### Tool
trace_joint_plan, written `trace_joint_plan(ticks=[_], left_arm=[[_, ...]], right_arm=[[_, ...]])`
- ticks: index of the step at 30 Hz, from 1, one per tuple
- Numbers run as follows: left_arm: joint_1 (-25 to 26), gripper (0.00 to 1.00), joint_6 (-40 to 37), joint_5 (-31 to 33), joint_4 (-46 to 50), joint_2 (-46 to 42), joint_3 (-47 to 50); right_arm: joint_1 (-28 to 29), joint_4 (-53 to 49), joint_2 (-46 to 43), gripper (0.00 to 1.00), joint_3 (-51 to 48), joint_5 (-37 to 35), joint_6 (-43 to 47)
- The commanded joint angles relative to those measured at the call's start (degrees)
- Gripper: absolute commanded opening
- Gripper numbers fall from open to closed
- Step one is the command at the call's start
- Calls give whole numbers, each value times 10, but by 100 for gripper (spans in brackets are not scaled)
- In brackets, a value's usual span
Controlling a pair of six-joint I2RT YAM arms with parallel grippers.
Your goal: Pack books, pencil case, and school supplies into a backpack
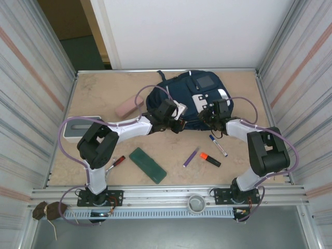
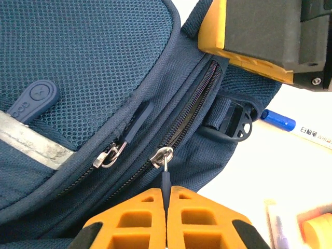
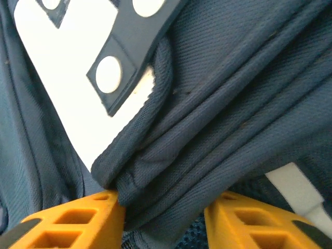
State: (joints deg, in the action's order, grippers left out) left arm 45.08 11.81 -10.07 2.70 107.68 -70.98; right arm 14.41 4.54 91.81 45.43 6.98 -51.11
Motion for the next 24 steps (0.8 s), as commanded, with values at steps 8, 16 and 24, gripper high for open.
trace_joint_plan(ticks=[8, 16, 24], left_arm=[[7, 0, -61, 81, 39, -63, 4], [-11, 0, -96, 167, 86, -64, -5], [-31, 0, -103, 182, 92, -85, 8]], right_arm=[[-29, 19, -21, 2, -5, -7, 45], [-74, -45, -54, 0, 11, 29, 137], [-107, -120, -33, 0, 68, 78, 200]])
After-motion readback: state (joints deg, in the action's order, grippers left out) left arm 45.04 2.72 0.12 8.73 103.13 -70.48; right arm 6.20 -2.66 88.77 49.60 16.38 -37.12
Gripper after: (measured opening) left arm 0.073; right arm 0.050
